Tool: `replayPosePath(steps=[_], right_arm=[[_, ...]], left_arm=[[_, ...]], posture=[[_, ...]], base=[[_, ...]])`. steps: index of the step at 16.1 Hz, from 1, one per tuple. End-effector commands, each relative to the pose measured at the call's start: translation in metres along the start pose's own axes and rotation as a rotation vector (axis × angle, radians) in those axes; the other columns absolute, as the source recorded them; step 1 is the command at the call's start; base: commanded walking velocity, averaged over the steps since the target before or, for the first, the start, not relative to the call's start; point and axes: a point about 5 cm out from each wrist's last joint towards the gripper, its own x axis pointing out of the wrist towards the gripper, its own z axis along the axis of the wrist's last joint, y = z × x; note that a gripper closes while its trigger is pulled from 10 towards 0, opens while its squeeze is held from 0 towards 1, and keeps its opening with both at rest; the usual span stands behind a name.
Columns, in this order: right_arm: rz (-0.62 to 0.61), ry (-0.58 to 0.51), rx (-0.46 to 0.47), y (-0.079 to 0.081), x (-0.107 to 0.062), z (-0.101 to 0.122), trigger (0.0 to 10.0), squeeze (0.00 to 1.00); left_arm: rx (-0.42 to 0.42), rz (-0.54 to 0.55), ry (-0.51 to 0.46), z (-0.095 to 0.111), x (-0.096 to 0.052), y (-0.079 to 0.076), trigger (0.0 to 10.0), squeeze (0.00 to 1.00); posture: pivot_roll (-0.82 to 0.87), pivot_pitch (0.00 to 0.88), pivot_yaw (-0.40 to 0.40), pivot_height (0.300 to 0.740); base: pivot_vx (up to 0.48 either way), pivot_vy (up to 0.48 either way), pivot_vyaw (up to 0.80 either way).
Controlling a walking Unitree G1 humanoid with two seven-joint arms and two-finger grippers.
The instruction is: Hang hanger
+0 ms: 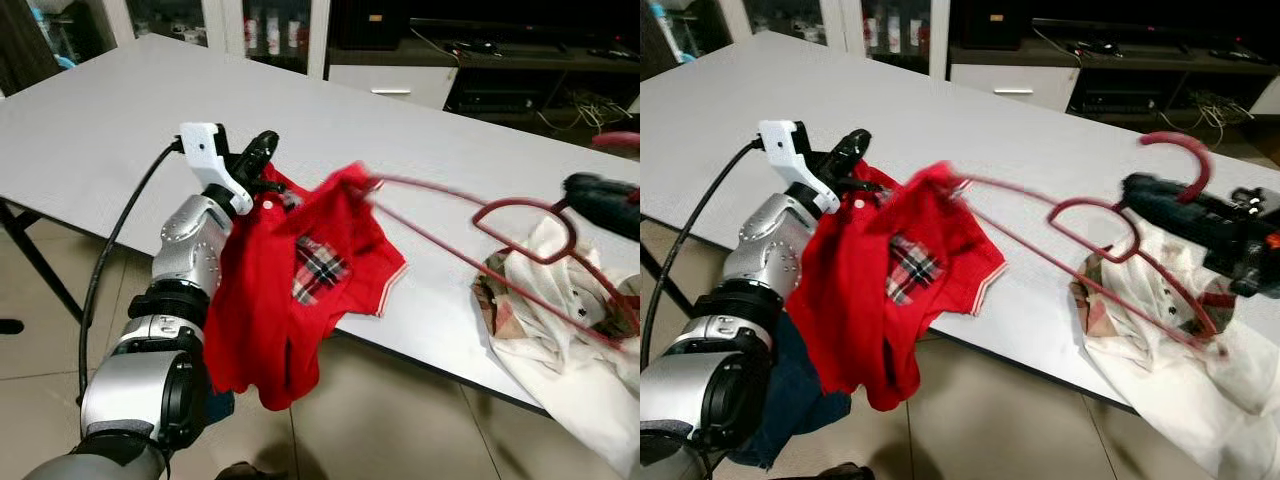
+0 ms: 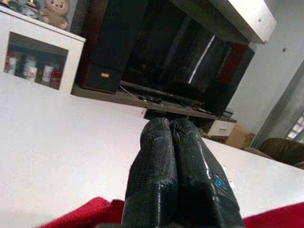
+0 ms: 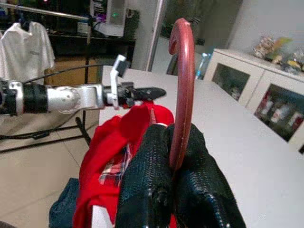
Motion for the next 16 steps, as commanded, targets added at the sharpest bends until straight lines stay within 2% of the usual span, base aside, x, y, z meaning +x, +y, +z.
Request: replayPosePath(steps=[1,3,5,6,7,9,11,12,13,14,15,16], right_arm=[[-0.016,0.018,-0.028,-0.002,-0.009,0.003,10.0,0.0],[-0.009,0.08,-0.042,-0.002,-0.017,0.001,10.0,0.0],[0.005,0.265,-0.094,-0.002,-0.022,-0.014,10.0,0.0],[0.005,0.265,-0.094,-0.002,-0.022,-0.014,10.0,0.0],[0.048,0.351,-0.116,0.002,-0.017,-0.023,10.0,0.0],[0.139,0.415,-0.14,0.011,-0.003,-0.031,10.0,0.0],[0.245,0.523,-0.188,0.018,0.012,-0.048,10.0,0.0],[0.247,0.525,-0.201,0.017,0.017,-0.051,10.0,0.0],[0.163,0.461,-0.247,0.006,0.031,-0.048,10.0,0.0],[0.132,0.437,-0.253,0.002,0.035,-0.045,10.0,0.0],[0.044,0.262,-0.177,-0.008,0.043,-0.026,10.0,0.0],[0.034,0.13,-0.113,-0.011,0.044,-0.012,10.0,0.0]], left_arm=[[0.019,-0.015,-0.008,0.004,0.004,-0.003,0.0,0.0],[0.027,-0.007,-0.009,0.006,0.002,0.0,0.0,0.0],[0.03,-0.004,-0.012,0.007,0.002,0.001,0.0,0.0],[0.03,-0.004,-0.012,0.007,0.002,0.001,0.0,0.0],[0.03,-0.007,-0.013,0.007,0.003,-0.001,0.0,0.0],[0.032,-0.014,-0.015,0.006,0.006,-0.004,0.0,0.0],[0.042,-0.031,-0.014,0.007,0.008,-0.007,0.0,0.0],[0.044,-0.034,-0.016,0.007,0.009,-0.008,0.0,0.0],[0.047,-0.036,-0.019,0.009,0.009,-0.009,0.0,0.0],[0.047,-0.036,-0.02,0.009,0.009,-0.009,0.0,0.0],[0.05,-0.036,-0.021,0.009,0.008,-0.008,0.0,0.0],[0.055,-0.033,-0.02,0.008,0.007,-0.007,0.0,0.0]], posture=[[-0.01,0.046,-0.068,0.74],[-0.01,0.046,-0.067,0.74],[-0.02,0.046,-0.068,0.74],[-0.02,0.046,-0.068,0.74],[-0.02,0.044,-0.068,0.74],[-0.02,0.044,-0.068,0.74],[-0.03,0.04,-0.063,0.74],[-0.03,0.04,-0.063,0.74],[-0.02,0.042,-0.066,0.74],[-0.02,0.042,-0.066,0.74],[-0.02,0.044,-0.067,0.74],[-0.02,0.044,-0.067,0.74]], base=[[0.0,0.0,0.0],[0.0,0.0,0.0],[0.0,0.0,0.0],[0.0,0.0,0.0],[0.0,0.0,0.0],[0.0,0.0,0.0],[0.0,0.0,0.0],[0.0,0.0,0.0],[0.0,0.0,0.0],[0.0,0.0,0.0],[0.0,0.0,0.0],[0.0,0.0,0.0]])
